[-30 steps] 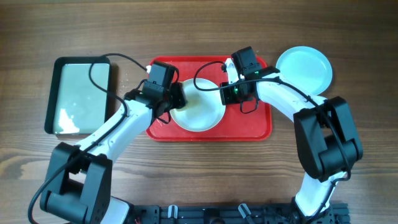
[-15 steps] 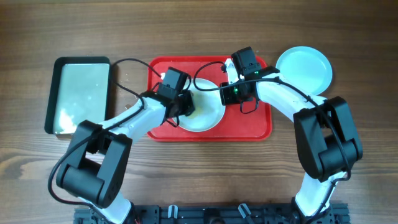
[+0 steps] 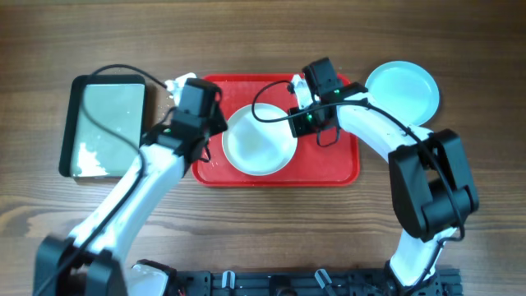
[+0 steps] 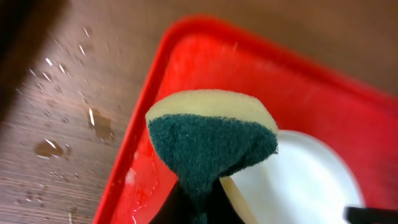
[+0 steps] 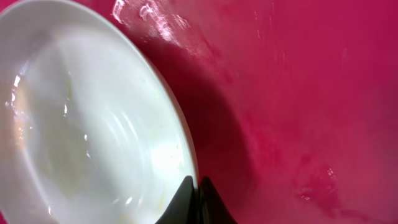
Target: Clean dirty plates on tray and stack at the side
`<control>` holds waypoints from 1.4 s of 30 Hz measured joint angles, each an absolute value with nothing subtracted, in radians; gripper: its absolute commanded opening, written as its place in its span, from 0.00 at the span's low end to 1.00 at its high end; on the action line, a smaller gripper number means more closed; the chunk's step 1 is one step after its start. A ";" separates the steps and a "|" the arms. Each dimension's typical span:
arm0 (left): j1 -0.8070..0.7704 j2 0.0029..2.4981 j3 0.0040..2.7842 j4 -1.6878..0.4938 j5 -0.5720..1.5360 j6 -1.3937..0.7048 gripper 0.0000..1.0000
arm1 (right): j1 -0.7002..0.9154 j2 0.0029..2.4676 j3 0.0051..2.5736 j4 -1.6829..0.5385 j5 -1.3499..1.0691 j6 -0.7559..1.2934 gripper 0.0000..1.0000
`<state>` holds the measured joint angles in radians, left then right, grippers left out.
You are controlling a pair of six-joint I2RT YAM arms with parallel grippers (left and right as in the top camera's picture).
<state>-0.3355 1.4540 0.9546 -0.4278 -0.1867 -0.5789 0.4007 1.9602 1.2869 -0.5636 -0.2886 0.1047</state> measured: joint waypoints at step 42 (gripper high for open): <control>0.342 1.633 0.952 -0.207 -0.077 -0.536 0.77 | 1.025 1.760 1.378 0.098 1.153 -1.113 0.04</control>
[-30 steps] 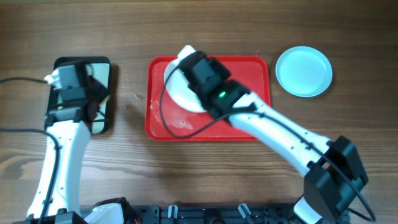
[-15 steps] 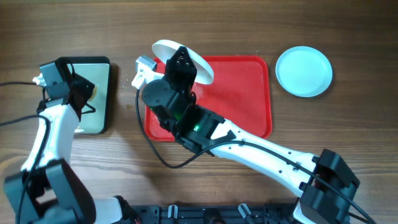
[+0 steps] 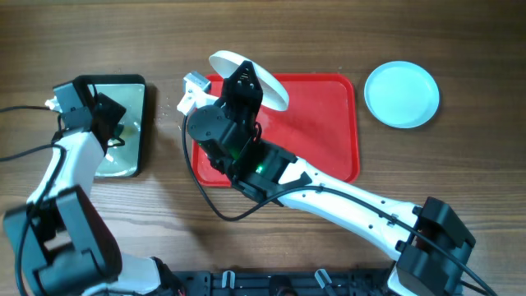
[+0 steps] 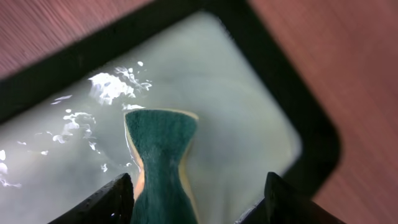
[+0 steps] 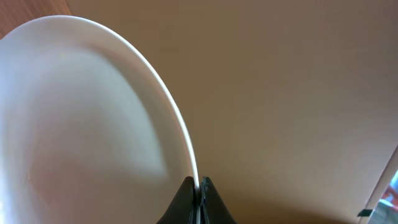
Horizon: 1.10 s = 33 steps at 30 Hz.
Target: Clean dirty plates on tray and stack at the side
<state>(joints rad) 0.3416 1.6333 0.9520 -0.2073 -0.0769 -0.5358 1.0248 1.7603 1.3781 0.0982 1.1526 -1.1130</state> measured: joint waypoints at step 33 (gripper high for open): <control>0.342 1.311 0.952 -0.314 0.044 -0.536 1.00 | 0.202 1.642 1.391 -0.560 0.437 -0.010 0.04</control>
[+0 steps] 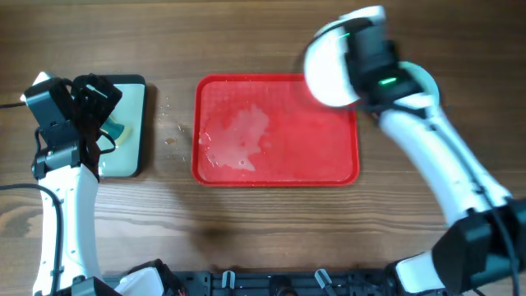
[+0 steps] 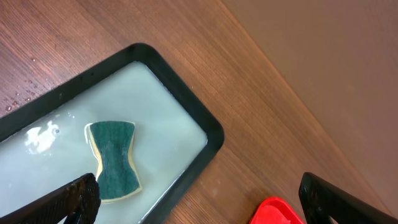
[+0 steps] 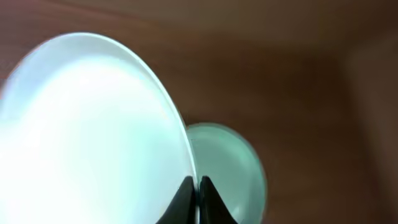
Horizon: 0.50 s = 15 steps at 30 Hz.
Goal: Clean dirty plates on tray and stack at the side
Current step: 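Carry the white plate right and set it on the teal plate stack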
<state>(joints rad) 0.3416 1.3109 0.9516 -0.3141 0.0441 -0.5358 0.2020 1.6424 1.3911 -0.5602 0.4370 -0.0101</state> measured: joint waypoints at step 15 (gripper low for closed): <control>0.342 1.311 0.952 -0.314 0.044 -0.536 1.00 | -0.418 1.783 1.315 -0.516 -0.154 0.132 0.43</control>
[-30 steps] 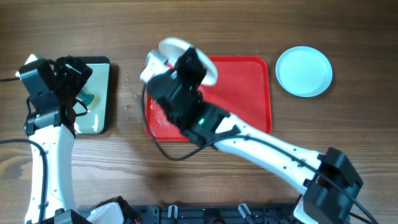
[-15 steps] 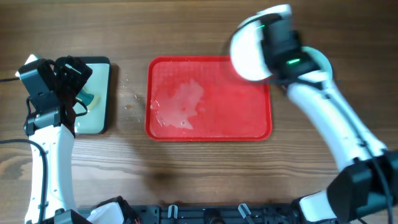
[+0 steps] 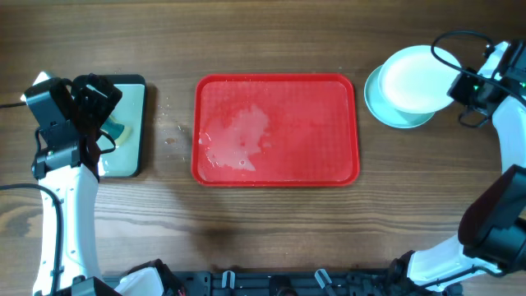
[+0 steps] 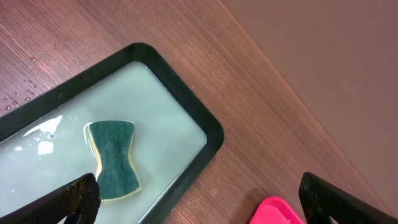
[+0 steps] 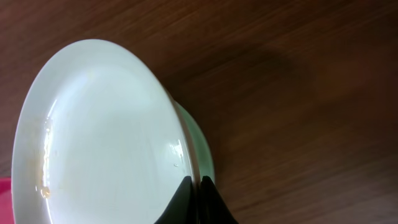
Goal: Clean dirty plates on tray and stack at the side
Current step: 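Carry the white plate right and set it on the teal plate stack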
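The red tray (image 3: pixel 276 131) lies mid-table, wet and bare of plates. A white plate (image 3: pixel 415 78) hangs tilted over a pale green plate (image 3: pixel 386 111) at the far right, with my right gripper (image 3: pixel 457 89) shut on its rim. In the right wrist view the fingers (image 5: pixel 198 193) pinch the white plate (image 5: pixel 99 137) edge, the pale green plate (image 5: pixel 202 158) just under it. My left gripper (image 4: pixel 199 205) stands open above the black basin (image 4: pixel 193 118), where the green sponge (image 4: pixel 113 160) lies in milky water.
The black basin (image 3: pixel 136 127) sits at the far left of the wooden table, water droplets (image 3: pixel 174 131) between it and the tray. A puddle of soapy water (image 3: pixel 238 140) covers the tray's left half.
My right gripper has carried the white plate from above the tray's right rear corner to over the pale green plate at the right. The left arm has not moved.
My left gripper held the sponge by the white plate on the tray while my right gripper pinched the plate's rim. Then the sponge was in the basin and the plate held above the tray's left rear. The sponge was let go, and the plate is now over the green plate.
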`<control>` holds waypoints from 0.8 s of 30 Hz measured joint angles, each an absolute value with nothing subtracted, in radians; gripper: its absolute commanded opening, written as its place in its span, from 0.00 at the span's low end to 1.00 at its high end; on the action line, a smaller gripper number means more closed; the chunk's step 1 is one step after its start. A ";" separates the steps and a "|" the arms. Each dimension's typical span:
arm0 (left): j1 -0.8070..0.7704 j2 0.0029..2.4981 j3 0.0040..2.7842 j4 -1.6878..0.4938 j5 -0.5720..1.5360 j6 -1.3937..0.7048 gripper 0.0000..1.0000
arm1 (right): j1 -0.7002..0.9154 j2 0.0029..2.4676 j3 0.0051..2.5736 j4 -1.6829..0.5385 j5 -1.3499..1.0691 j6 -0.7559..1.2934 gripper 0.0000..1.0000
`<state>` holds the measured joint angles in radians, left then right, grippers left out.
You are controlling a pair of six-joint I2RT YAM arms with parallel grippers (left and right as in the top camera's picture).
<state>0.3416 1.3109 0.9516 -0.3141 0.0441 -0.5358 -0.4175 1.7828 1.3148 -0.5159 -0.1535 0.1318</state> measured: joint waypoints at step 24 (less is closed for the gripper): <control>0.342 1.311 0.952 -0.314 0.044 -0.536 1.00 | -0.169 1.214 1.083 -0.806 -0.239 0.239 1.00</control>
